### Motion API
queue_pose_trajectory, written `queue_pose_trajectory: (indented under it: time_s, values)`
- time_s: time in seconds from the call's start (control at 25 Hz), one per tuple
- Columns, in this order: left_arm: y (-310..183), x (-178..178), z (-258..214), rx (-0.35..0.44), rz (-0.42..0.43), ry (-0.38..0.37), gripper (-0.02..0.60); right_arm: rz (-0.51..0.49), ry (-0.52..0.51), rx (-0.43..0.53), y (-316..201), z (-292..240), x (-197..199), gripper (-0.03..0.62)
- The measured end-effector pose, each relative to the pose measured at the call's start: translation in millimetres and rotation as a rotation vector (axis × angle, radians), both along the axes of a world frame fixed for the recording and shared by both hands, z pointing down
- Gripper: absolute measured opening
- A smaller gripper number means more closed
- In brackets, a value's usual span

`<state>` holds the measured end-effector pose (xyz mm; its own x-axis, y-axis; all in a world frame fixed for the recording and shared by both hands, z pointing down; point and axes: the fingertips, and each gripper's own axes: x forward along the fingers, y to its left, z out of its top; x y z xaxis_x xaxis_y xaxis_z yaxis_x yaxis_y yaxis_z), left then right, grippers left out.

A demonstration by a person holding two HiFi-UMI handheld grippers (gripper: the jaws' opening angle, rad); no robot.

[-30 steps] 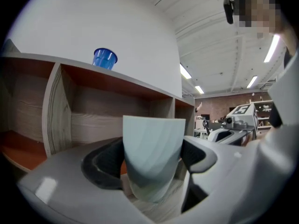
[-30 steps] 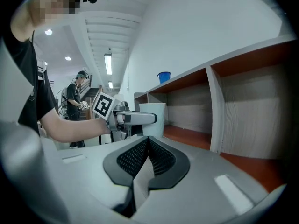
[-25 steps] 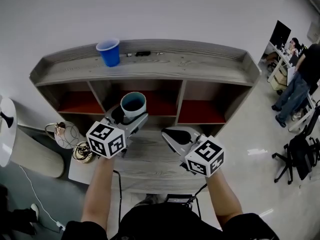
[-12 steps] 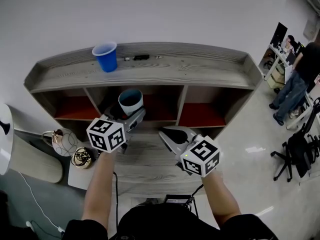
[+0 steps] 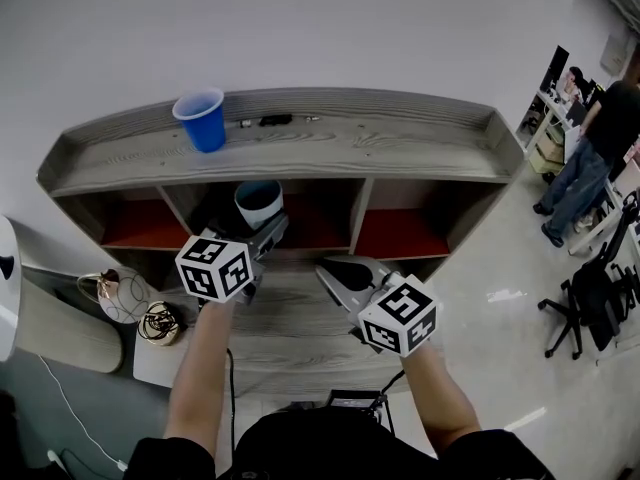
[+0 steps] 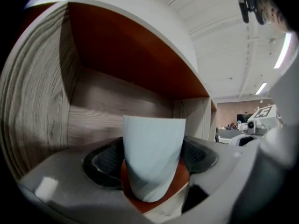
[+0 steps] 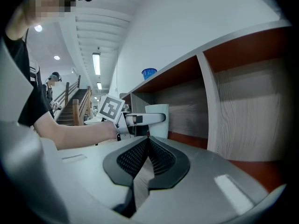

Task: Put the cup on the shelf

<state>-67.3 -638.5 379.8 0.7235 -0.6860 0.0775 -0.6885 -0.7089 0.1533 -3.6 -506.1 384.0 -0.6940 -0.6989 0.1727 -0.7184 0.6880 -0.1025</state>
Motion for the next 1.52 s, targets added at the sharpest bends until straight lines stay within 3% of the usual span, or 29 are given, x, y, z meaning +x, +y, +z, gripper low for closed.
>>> queue_pose_trajectory:
  time_s: [0.36,0.88,1.36,1.52]
  values:
    - [-11,4,1,0.003,0.001,0.030,0.370,0.016,0.003,-0.018,-7,6,8,0.014]
    - [-1,5,5,0.054,0.031,-0.044,0.373,0.004,-0.003,-0.025,-11,11,4,0.014]
    - [-1,0,4,0.080,-0.025,-0.083,0.374,0.010,0.002,-0.020,-4,8,11,0.012]
    - [1,-6,4,0.073,-0.060,-0.076,0.403,0.003,0.001,-0.018,1,7,12,0.014]
